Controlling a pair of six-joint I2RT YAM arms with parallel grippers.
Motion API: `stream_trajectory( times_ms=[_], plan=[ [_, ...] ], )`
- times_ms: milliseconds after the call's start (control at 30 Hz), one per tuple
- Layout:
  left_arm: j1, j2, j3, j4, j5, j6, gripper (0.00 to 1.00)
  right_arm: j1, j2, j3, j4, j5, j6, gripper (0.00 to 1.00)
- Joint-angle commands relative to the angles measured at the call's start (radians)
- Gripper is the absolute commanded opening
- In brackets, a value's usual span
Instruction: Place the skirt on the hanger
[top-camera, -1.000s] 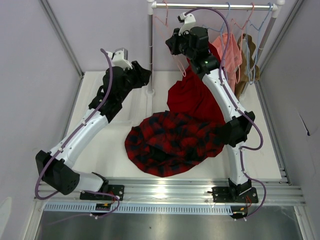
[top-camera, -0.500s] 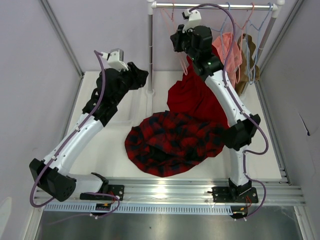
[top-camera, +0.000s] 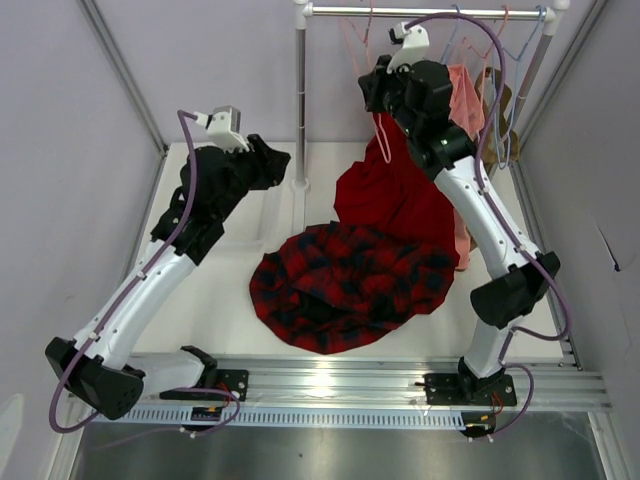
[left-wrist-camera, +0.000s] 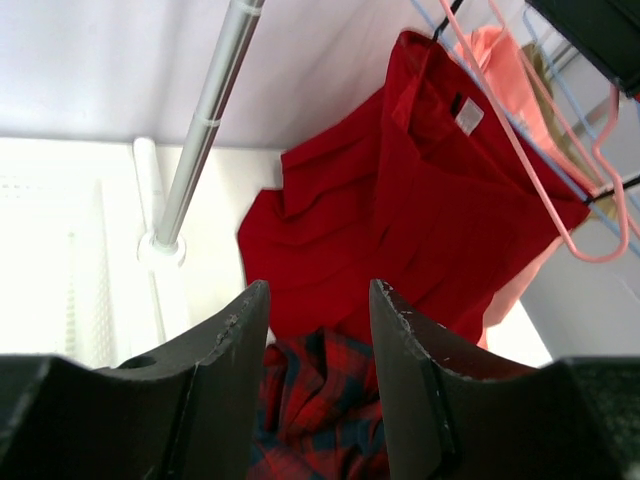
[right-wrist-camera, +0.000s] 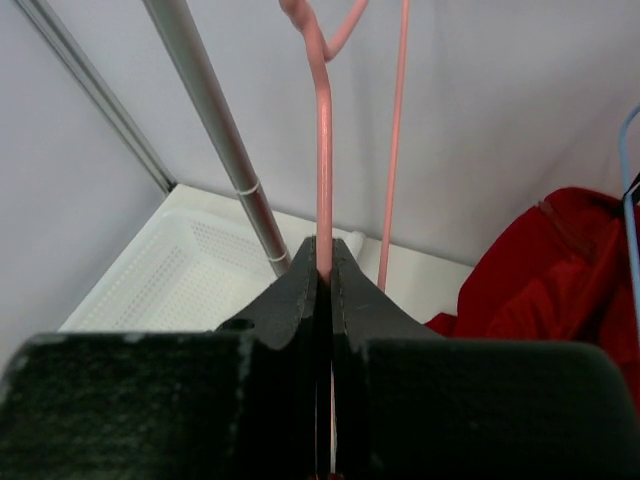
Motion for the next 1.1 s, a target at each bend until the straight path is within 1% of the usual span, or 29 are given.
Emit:
stream_trajectory(
  times_ms=[0, 33, 67, 100, 133, 167, 200, 267, 300, 333, 367, 400, 433, 500, 533, 567, 633, 733, 767, 833, 900, 967, 1067],
  plan=[
    [-0.006, -0.048, -0.006, -0.065, 0.019, 0.031, 0.50, -0.004, -0.135, -0.128, -0.017, -0.002, 0.060, 0.00],
    [-0.006, -0.056, -0.012, -0.079, 0.019, 0.031, 0.50, -0.007, -0.167, -0.174, -0.019, -0.010, 0.074, 0.00],
    [-0.006, -0.071, -0.030, -0.108, 0.019, 0.026, 0.50, -0.007, -0.240, -0.221, -0.021, -0.034, 0.106, 0.00],
    [-0.006, -0.080, -0.038, -0.119, 0.022, 0.025, 0.49, -0.007, -0.277, -0.314, -0.025, -0.051, 0.120, 0.00],
    [-0.006, -0.090, -0.048, -0.133, 0.018, 0.017, 0.46, -0.005, -0.317, -0.356, -0.037, -0.076, 0.140, 0.00],
    [-0.007, -0.120, -0.096, -0.165, 0.015, -0.003, 0.45, -0.004, -0.395, -0.399, -0.059, -0.120, 0.160, 0.00],
    [-0.007, -0.140, -0.119, -0.169, 0.018, -0.010, 0.44, -0.004, -0.438, -0.489, -0.071, -0.143, 0.189, 0.00],
    [-0.009, -0.177, -0.174, -0.209, 0.022, -0.026, 0.42, 0.004, -0.523, -0.573, -0.132, -0.191, 0.214, 0.00],
    [-0.010, -0.209, -0.206, -0.226, 0.027, -0.035, 0.41, 0.005, -0.607, -0.613, -0.154, -0.208, 0.218, 0.00],
    [-0.013, -0.225, -0.237, -0.246, 0.032, -0.035, 0.40, 0.004, -0.650, -0.690, -0.172, -0.221, 0.235, 0.00],
    [-0.024, -0.240, -0.252, -0.281, 0.029, -0.040, 0.41, 0.004, -0.692, -0.726, -0.212, -0.252, 0.247, 0.00],
    [-0.030, -0.269, -0.281, -0.300, 0.029, -0.052, 0.40, 0.002, -0.768, -0.757, -0.234, -0.275, 0.260, 0.00],
    [-0.035, -0.283, -0.314, -0.321, 0.032, -0.060, 0.40, 0.002, -0.802, -0.803, -0.258, -0.297, 0.284, 0.00],
    [-0.064, -0.338, -0.348, -0.380, 0.013, -0.101, 0.39, 0.007, -0.888, -0.840, -0.324, -0.408, 0.303, 0.00],
    [-0.075, -0.363, -0.408, -0.390, 0.012, -0.121, 0.39, 0.010, -0.913, -0.857, -0.344, -0.444, 0.313, 0.00],
    [-0.092, -0.387, -0.430, -0.409, 0.015, -0.160, 0.39, 0.010, -0.937, -0.881, -0.393, -0.505, 0.318, 0.00],
    [-0.105, -0.450, -0.484, -0.438, 0.010, -0.193, 0.40, 0.021, -1.000, -0.906, -0.439, -0.562, 0.318, 0.00],
    [-0.124, -0.485, -0.501, -0.524, 0.004, -0.233, 0.42, 0.027, -1.045, -0.940, -0.530, -0.655, 0.295, 0.00],
    [-0.133, -0.501, -0.513, -0.560, 0.009, -0.251, 0.42, 0.028, -1.058, -0.950, -0.568, -0.709, 0.283, 0.00],
    [-0.142, -0.513, -0.523, -0.594, 0.022, -0.271, 0.43, 0.041, -1.068, -0.990, -0.600, -0.748, 0.281, 0.00],
    [-0.152, -0.553, -0.553, -0.634, 0.024, -0.299, 0.45, 0.056, -1.089, -1.031, -0.634, -0.749, 0.272, 0.00],
    [-0.153, -0.588, -0.594, -0.633, 0.036, -0.313, 0.48, 0.077, -1.112, -1.056, -0.659, -0.754, 0.264, 0.00],
    [-0.155, -0.578, -0.639, -0.598, 0.108, -0.331, 0.47, 0.102, -1.121, -1.088, -0.679, -0.795, 0.241, 0.00]
  ],
)
